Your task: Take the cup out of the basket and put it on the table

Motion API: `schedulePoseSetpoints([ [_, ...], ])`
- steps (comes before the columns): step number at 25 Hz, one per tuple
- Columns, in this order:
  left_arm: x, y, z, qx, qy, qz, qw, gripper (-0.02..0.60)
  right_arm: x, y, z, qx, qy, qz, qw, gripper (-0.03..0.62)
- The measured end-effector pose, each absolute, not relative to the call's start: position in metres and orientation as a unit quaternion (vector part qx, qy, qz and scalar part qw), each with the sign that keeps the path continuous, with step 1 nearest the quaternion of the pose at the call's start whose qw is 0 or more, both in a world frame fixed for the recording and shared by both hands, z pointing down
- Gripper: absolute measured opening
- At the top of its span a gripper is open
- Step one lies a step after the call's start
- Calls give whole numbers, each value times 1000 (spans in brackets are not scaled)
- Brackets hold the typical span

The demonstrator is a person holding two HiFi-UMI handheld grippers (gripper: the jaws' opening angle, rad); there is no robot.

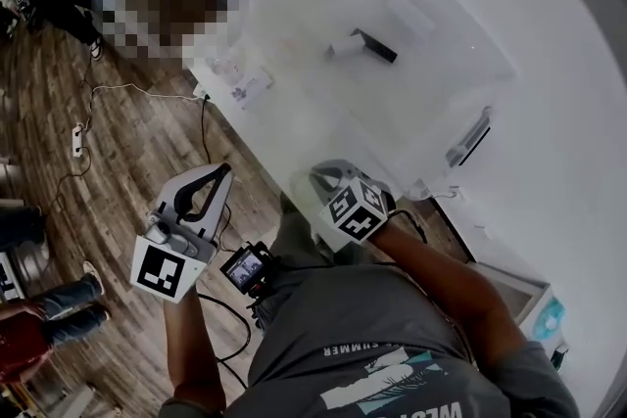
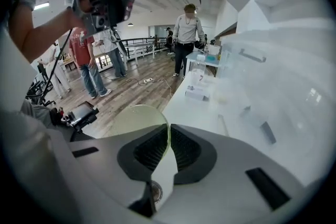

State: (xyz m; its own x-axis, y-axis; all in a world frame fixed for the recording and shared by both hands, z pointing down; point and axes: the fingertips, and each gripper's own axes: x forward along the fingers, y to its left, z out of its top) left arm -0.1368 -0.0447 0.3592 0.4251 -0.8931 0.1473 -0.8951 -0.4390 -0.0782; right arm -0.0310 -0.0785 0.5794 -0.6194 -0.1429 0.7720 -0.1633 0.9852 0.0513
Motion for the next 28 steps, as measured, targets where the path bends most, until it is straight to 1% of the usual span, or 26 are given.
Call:
schedulePoseSetpoints([
  [12, -134, -20, 361, 841, -530, 104, 10, 9, -25, -95, 645, 111, -858, 45, 499, 31],
  [18, -126, 0, 359, 839, -530, 118, 11, 9, -23, -108, 651, 147, -847, 82, 503, 32],
  [21, -121, 8, 356, 841, -526, 126, 10, 9, -19, -112, 647, 168, -852, 105, 484, 34],
  [23, -120, 12, 351, 843, -522, 129, 5, 9, -16, -116, 639, 193, -861, 115, 456, 76],
  [24, -120, 14, 348, 845, -519, 131, 2, 9, -15, -119, 636, 209, -864, 122, 441, 85],
  [28, -127, 22, 336, 854, -502, 132, -8, 9, -10, -123, 626, 258, -866, 147, 403, 89],
])
